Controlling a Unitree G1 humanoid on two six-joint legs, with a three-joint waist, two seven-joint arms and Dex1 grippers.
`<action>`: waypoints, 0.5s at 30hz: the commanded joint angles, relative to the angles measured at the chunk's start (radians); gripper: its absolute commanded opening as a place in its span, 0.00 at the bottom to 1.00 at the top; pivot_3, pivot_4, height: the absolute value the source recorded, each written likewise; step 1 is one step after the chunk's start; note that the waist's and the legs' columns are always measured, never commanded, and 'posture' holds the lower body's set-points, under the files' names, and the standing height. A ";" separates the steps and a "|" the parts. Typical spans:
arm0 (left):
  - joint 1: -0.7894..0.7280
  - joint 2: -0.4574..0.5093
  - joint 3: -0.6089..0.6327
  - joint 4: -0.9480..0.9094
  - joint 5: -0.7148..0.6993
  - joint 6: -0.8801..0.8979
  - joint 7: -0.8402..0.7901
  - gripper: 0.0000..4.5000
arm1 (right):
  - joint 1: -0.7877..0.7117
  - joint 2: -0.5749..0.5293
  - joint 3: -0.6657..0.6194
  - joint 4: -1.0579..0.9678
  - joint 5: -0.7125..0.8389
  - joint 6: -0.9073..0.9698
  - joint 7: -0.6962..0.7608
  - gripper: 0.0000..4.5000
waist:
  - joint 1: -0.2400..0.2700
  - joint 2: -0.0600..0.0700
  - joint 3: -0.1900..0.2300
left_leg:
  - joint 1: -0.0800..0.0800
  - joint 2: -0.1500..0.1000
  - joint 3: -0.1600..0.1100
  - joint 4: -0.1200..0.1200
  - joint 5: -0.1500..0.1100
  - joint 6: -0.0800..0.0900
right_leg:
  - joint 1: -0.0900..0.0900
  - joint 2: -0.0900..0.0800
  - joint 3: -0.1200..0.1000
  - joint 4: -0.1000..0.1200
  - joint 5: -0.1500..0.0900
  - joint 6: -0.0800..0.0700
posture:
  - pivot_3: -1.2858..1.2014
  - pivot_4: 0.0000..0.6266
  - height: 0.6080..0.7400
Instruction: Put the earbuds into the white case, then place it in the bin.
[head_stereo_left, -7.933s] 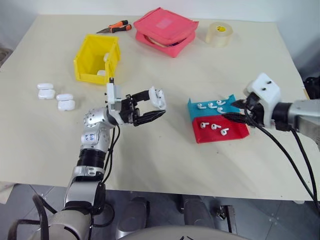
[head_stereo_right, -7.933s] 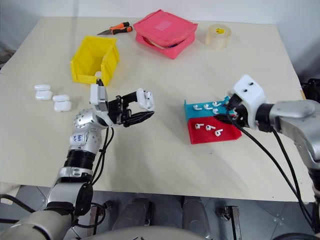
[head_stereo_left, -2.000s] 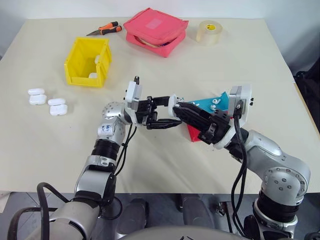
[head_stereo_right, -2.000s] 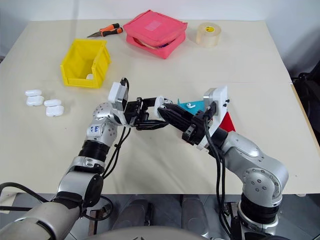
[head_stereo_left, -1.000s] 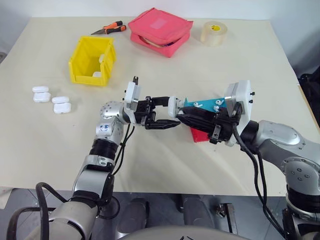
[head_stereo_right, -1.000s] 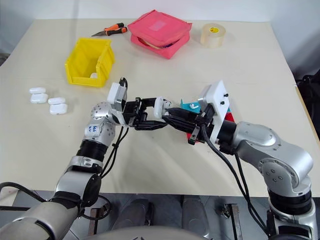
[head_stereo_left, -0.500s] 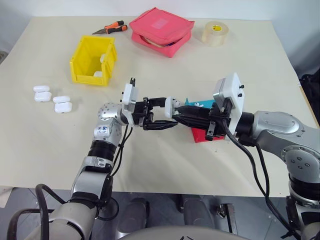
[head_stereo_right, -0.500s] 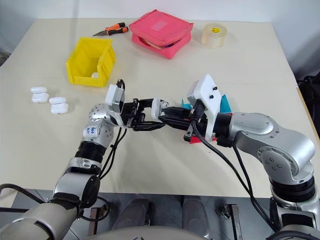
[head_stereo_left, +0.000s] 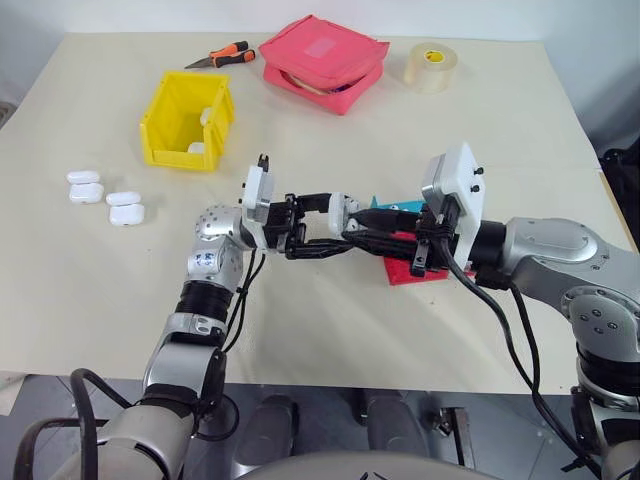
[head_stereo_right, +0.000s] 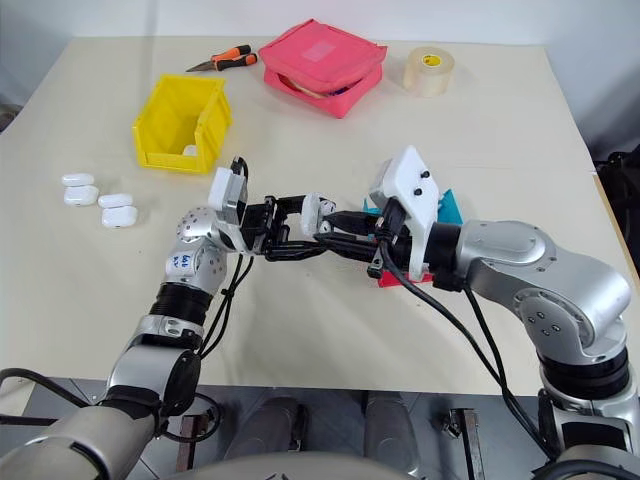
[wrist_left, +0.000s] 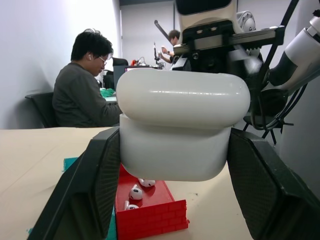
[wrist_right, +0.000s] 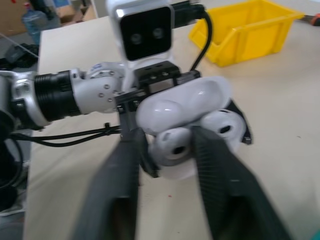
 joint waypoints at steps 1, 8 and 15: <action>-0.014 -0.008 0.009 -0.052 -0.021 -0.012 -0.005 0.62 | -0.014 0.009 -0.003 -0.006 -0.019 -0.006 -0.009 0.54 | 0.000 0.000 0.000 | 0.000 0.000 0.000 0.000 0.000 0.000 | 0.000 0.000 0.000 0.000 0.000 0.000 | 0.52 0.24 1.00; -0.019 0.004 0.016 -0.021 -0.012 -0.023 -0.008 0.62 | -0.022 -0.005 -0.031 -0.027 0.007 0.005 -0.007 0.54 | 0.000 0.000 0.000 | 0.000 0.000 0.000 0.000 0.000 0.000 | 0.000 0.000 0.000 0.000 0.000 0.000 | 0.52 0.24 1.00; -0.025 0.023 0.017 0.021 0.002 -0.037 -0.014 0.62 | -0.039 -0.028 -0.102 -0.041 0.045 0.014 -0.024 0.54 | 0.000 0.000 0.000 | 0.000 0.000 0.000 0.000 0.000 0.000 | 0.000 0.000 0.000 0.000 0.000 0.000 | 0.52 0.24 1.00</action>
